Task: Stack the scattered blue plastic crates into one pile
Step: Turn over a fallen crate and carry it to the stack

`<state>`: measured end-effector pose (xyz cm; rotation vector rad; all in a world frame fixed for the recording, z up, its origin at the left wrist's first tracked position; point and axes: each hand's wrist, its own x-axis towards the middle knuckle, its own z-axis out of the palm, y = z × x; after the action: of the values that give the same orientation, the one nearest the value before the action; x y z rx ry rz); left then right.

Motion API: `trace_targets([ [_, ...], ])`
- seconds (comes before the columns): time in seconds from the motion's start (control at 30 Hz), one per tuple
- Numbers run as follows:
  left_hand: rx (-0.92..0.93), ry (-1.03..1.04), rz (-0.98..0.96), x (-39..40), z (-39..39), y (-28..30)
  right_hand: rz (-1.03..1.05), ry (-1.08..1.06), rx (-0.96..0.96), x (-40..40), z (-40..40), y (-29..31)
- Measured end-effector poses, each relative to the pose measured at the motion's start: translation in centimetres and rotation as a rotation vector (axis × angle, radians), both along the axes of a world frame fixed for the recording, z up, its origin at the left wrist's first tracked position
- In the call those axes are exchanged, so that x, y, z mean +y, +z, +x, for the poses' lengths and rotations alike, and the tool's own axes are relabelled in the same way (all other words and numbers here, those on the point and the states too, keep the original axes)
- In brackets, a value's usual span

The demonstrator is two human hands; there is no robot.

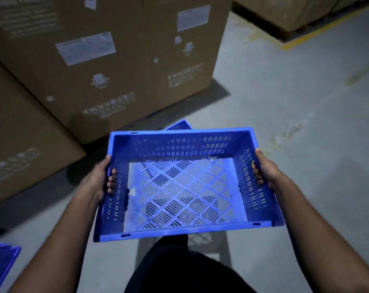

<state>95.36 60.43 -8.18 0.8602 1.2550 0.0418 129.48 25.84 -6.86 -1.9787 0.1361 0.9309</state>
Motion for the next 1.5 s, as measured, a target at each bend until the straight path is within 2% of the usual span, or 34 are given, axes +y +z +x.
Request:
trace_targets([
  [0.23,0.035,0.258,-0.019,4.7,7.2,-2.2,-0.062,0.222,-0.061,13.9,13.9,-1.4],
  [0.37,0.058,0.382,-0.009,7.3,11.2,-6.4,-0.083,0.344,-0.098,22.4,21.1,-5.7],
  [0.63,0.253,0.561,0.109,14.8,19.6,-20.3,-0.138,0.571,-0.229,38.2,32.1,-21.4],
  [0.87,0.229,0.619,0.096,20.2,22.7,-34.8,-0.166,0.702,-0.301,46.2,36.6,-37.2],
  [1.03,0.310,0.587,0.248,20.5,23.9,-41.7,-0.244,0.795,-0.383,46.8,37.2,-45.0],
  [1.27,0.422,0.506,0.398,19.4,23.1,-43.9,-0.207,0.827,-0.471,45.9,36.7,-47.5],
  [1.4,0.590,0.241,0.493,18.7,23.3,-42.7,-0.198,0.845,-0.610,44.6,35.6,-46.5],
  [1.5,0.624,0.048,0.649,16.8,23.7,-42.2,-0.195,0.913,-0.673,41.9,34.0,-45.9],
])
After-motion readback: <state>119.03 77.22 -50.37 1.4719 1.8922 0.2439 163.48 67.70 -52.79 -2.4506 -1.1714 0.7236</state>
